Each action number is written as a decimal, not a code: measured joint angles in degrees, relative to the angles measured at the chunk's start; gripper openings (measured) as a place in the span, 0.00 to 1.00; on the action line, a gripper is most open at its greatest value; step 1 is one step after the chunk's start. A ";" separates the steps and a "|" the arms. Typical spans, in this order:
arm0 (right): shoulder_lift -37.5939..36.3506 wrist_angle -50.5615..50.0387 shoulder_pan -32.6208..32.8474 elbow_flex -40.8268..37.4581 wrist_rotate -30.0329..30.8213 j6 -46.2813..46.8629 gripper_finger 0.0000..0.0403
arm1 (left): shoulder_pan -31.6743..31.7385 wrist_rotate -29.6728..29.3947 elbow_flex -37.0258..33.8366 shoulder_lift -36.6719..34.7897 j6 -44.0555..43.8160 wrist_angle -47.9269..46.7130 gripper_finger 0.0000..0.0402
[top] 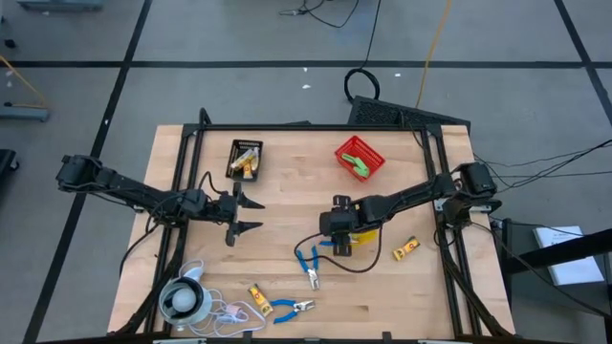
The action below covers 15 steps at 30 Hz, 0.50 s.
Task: Pick & Place School Supplies
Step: Put the blue punch plier into the yellow bin
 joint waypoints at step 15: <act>-5.46 -4.17 0.02 0.00 -1.32 1.85 0.41 | -0.01 0.05 0.00 0.00 0.00 -0.04 0.61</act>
